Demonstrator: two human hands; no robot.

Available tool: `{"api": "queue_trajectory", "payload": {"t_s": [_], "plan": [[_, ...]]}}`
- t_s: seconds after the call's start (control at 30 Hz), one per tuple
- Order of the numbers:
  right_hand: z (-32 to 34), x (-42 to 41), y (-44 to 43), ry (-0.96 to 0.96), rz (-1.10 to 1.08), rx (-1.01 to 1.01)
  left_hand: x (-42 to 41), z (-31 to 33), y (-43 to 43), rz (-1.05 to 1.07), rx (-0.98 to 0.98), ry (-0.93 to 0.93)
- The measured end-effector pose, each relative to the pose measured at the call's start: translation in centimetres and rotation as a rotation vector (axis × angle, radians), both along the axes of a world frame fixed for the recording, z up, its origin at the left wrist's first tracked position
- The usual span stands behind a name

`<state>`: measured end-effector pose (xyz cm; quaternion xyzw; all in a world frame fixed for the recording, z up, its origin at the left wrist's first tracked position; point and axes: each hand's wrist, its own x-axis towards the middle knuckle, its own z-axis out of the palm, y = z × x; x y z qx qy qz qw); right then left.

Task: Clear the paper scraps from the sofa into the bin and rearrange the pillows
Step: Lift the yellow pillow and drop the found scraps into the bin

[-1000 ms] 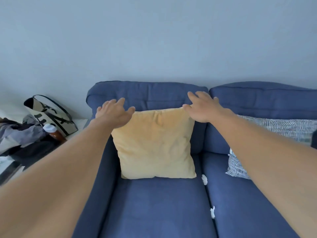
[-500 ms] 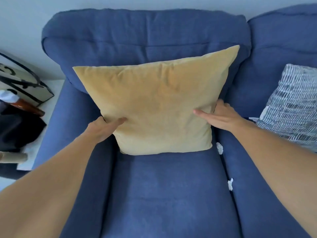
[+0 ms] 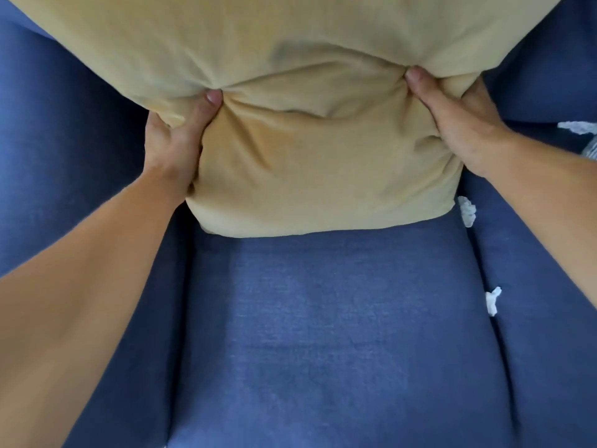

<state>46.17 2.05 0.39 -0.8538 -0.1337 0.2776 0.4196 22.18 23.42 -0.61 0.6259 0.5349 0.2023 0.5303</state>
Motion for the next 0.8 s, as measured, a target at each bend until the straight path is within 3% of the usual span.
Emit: {"api": "queue_trajectory", "payload": {"t_s": [0.17,0.33,0.57,0.8], "plan": [[0.0,-1.1,-1.3,0.037,-0.025,0.052,-1.1,0.5,-2.1,0.053,-0.012,-0.010],[4.1,-3.0,-3.8,0.153,-0.025,0.024,-3.1,5.0,-4.7,0.103,-0.101,0.083],[6.7,-7.4,-10.4,0.352,-0.006,-0.181,-7.0,8.6,-10.3,0.050,-0.339,0.337],[4.0,-11.5,-15.6,0.539,-0.007,-0.335,-11.3,5.9,-15.8,0.032,-0.530,0.538]]}}
